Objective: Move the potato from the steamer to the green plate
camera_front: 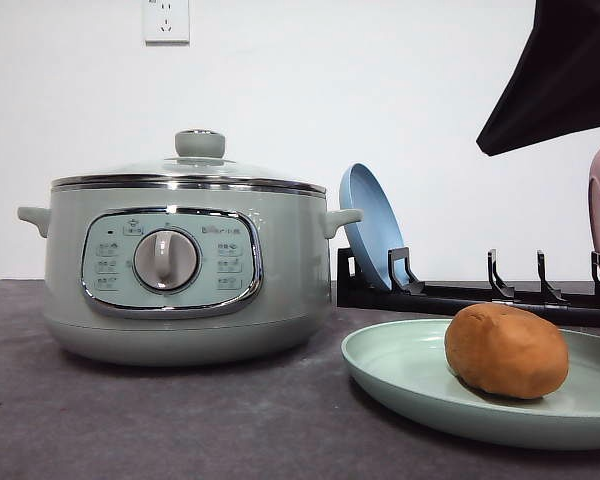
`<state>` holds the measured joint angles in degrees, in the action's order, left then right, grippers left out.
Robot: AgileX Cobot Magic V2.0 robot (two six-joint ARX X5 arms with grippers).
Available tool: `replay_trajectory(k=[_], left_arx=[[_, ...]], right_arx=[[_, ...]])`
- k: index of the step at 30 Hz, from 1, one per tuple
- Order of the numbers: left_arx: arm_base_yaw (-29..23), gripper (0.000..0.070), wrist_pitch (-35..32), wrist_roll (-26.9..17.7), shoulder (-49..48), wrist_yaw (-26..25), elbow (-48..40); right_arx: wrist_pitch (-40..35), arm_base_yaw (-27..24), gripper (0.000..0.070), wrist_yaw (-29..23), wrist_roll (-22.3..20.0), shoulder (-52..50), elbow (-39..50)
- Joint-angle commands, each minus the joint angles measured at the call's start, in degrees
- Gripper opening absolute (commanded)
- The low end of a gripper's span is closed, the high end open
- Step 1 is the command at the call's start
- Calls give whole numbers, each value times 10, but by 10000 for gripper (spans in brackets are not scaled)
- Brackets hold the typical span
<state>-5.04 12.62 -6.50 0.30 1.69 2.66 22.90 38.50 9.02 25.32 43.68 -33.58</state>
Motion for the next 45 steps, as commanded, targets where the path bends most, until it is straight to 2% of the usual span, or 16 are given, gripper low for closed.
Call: replay_trajectory(k=[1,6,12,15,17,21,26,32,36,39,45], left_arx=[[-2,0,7,1,-1,3,-10],[-2,0,7,1,-1,3,-10],[-2,0,7,1,-1,3,-10],[-2,0,7,1,-1,3,-10],[-2,0,7,1,-1,3,-10],[-2,0,7,1,-1,3,-10],[-2,0,7,1,-1,3,-10],[-2,0,7,1,-1,3,-10],[-2,0,7,1,-1,3,-10],[-2,0,7,1,-1,3,-10],[-2,0,7,1,-1,3,-10]], right_arx=[[-6,3,0,0,-5,3,-7],[-6,3,0,0,-5,3,-7],[-5,3,0,-1,-24,3,-7],[-10,-12,0,-28,-59,-9,-7],[-23,-35,0,-50,-70,-20,-6],[-41,-112,0,-52,-91,-66,-5],[-40,-222,0,-46,-165,-136,-5],[-38,-322,0,-30,-233,-214,4],[-51,-364,0,-30,-249,-261,43],[-91,-388,0,-30,-249,-300,96],[-169,-398,0,-31,-245,-370,202]])
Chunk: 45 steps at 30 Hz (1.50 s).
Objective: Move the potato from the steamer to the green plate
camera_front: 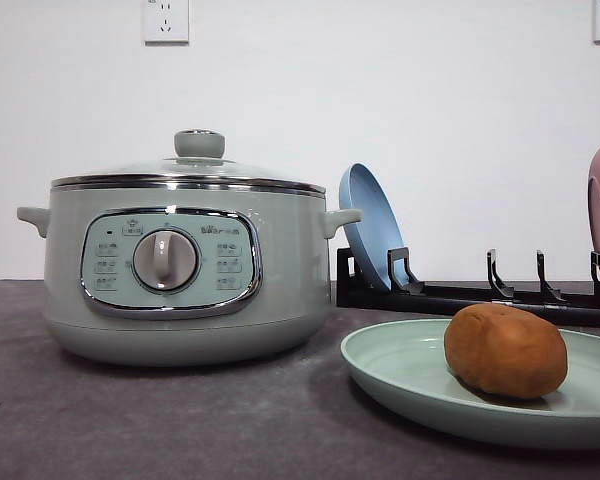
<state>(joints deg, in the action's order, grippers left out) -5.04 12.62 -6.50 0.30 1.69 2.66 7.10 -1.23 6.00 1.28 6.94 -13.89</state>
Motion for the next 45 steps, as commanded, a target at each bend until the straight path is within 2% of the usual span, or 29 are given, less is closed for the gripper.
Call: replay_trajectory(k=[1,13,17,27,45], left_arx=[[-2,0,7,1,-1,3,-10],[-2,0,7,1,-1,3,-10],[-2,0,7,1,-1,3,-10],[-2,0,7,1,-1,3,-10],[-2,0,7,1,-1,3,-10]], right_arx=[[-17,0,0,0,-5,-12,19],[-25,0,0,0,-3,-68,106],[-21,0,0,0,13,-68,131],[26,0,0,0,17,-67,132],[18,0,0,0,17,-67,132]])
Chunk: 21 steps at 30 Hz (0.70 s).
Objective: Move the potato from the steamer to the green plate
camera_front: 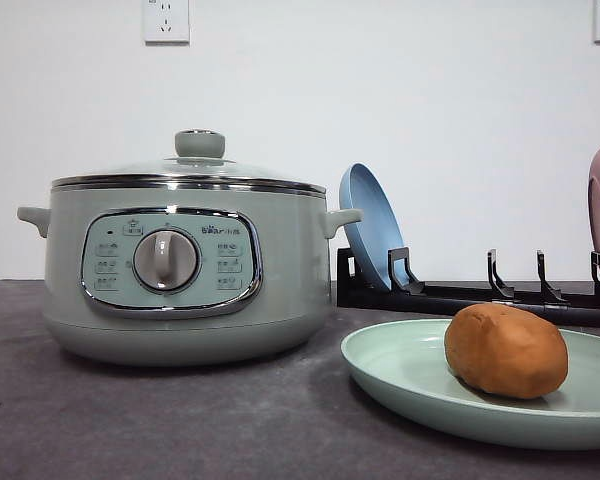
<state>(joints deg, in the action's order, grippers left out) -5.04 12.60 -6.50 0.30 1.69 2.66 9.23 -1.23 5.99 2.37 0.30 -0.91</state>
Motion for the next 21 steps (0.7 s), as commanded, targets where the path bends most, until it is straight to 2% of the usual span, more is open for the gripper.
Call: replay_trajectory(k=[1,21], left_arx=[[-2,0,7,1,-1,3,-10],[-2,0,7,1,-1,3,-10]], right_arx=[[-4,0,0,0,6,-1,2],[-3,0,0,0,6,-1,2]])
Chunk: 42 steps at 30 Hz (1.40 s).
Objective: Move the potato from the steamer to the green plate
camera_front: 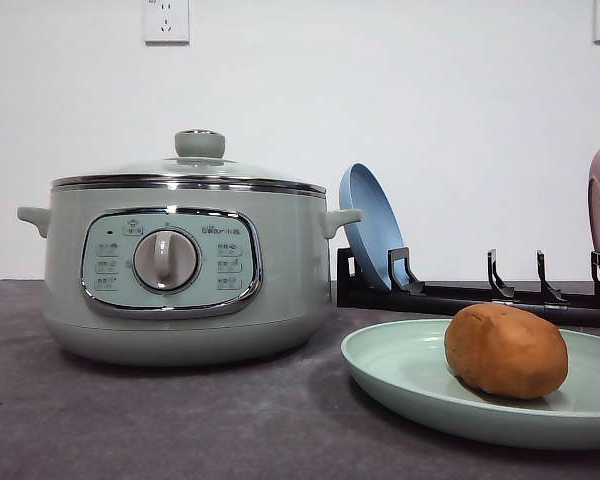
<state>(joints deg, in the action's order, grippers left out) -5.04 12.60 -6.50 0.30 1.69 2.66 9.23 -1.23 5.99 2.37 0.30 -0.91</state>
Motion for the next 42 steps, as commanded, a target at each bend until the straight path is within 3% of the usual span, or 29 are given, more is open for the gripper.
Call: replay_trajectory(k=[1,42], left_arx=[[-2,0,7,1,-1,3,-10],[-2,0,7,1,-1,3,-10]], right_arx=[[-3,0,0,0,6,-1,2],[-3,0,0,0,6,-1,2]])
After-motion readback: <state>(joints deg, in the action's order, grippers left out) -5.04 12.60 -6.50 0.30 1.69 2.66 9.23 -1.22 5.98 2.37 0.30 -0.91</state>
